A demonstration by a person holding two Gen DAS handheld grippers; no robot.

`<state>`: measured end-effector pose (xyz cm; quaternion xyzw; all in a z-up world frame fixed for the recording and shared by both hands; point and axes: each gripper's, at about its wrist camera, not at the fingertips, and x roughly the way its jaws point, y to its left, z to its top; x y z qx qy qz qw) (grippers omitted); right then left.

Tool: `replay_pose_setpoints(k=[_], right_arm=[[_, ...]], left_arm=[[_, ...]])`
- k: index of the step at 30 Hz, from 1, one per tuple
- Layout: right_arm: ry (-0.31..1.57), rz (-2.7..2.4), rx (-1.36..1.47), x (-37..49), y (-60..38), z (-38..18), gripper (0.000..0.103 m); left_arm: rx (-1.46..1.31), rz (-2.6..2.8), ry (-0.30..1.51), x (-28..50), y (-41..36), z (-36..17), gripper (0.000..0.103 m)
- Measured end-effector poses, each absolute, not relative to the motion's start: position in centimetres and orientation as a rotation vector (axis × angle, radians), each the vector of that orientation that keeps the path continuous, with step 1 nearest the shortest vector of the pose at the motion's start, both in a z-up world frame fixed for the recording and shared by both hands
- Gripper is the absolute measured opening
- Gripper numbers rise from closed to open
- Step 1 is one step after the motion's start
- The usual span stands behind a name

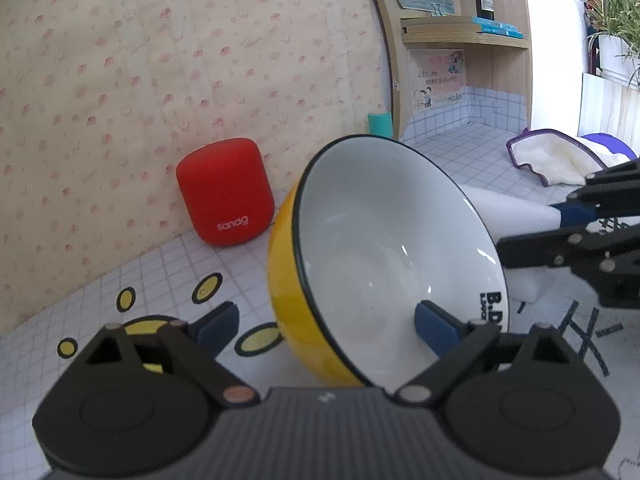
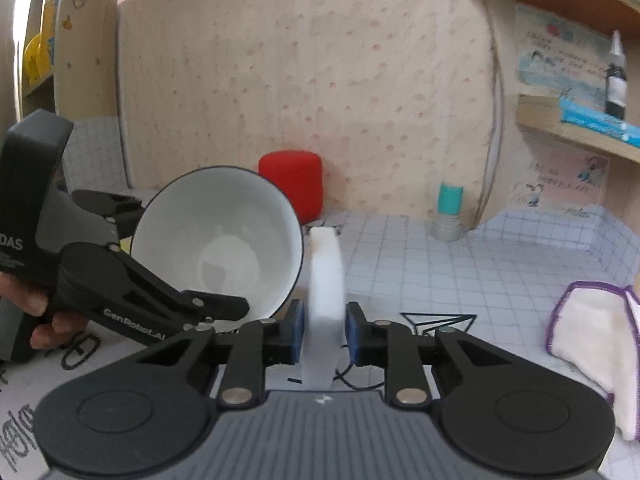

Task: Clean bowl
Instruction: 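Rub the sponge along the bowl rim with the right tool while the left tool holds the bowl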

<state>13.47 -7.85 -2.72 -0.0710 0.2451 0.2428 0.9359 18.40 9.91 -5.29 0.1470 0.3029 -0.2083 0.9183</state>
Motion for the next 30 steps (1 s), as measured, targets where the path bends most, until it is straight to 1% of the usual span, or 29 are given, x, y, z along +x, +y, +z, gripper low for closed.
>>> replay_pose_setpoints(k=[3, 5, 11, 17, 22, 23, 24, 25, 26, 27, 28, 29, 30], right_arm=[[0.502, 0.490, -0.144, 13.9, -7.6, -2.8, 0.021], [0.505, 0.494, -0.143, 14.1, -7.5, -2.8, 0.017], [0.506, 0.504, -0.141, 14.5, -7.4, -2.9, 0.017], [0.500, 0.511, -0.128, 14.7, -7.6, -2.9, 0.017], [0.494, 0.524, -0.132, 14.9, -7.5, -2.8, 0.017], [0.494, 0.526, -0.136, 15.0, -7.5, -2.8, 0.017], [0.493, 0.529, -0.140, 15.1, -7.4, -2.8, 0.017], [0.492, 0.531, -0.144, 15.2, -7.4, -2.8, 0.017], [0.489, 0.528, -0.152, 15.3, -7.3, -2.8, 0.017], [0.485, 0.525, -0.160, 15.3, -7.3, -2.8, 0.017], [0.482, 0.522, -0.168, 15.4, -7.2, -2.8, 0.017], [0.483, 0.511, -0.179, 15.5, -7.1, -2.8, 0.017], [0.484, 0.501, -0.189, 15.6, -6.9, -2.8, 0.017]], left_arm=[[0.299, -0.426, 0.624, 18.4, 9.9, -5.3, 0.096], [0.300, -0.427, 0.624, 18.4, 9.8, -5.3, 0.096], [0.301, -0.428, 0.623, 18.5, 9.8, -5.3, 0.096], [0.296, -0.410, 0.631, 18.7, 9.9, -5.5, 0.103], [0.311, -0.390, 0.617, 18.5, 9.5, -5.6, 0.102], [0.320, -0.388, 0.608, 18.4, 9.4, -5.5, 0.098], [0.318, -0.395, 0.599, 18.3, 9.4, -5.5, 0.091], [0.311, -0.402, 0.595, 18.2, 9.4, -5.4, 0.088], [0.293, -0.411, 0.597, 18.2, 9.5, -5.4, 0.079], [0.271, -0.420, 0.599, 18.3, 9.6, -5.3, 0.068], [0.251, -0.430, 0.603, 18.4, 9.8, -5.3, 0.062], [0.229, -0.444, 0.611, 18.4, 9.8, -5.3, 0.053], [0.205, -0.460, 0.619, 18.5, 9.9, -5.3, 0.051]])
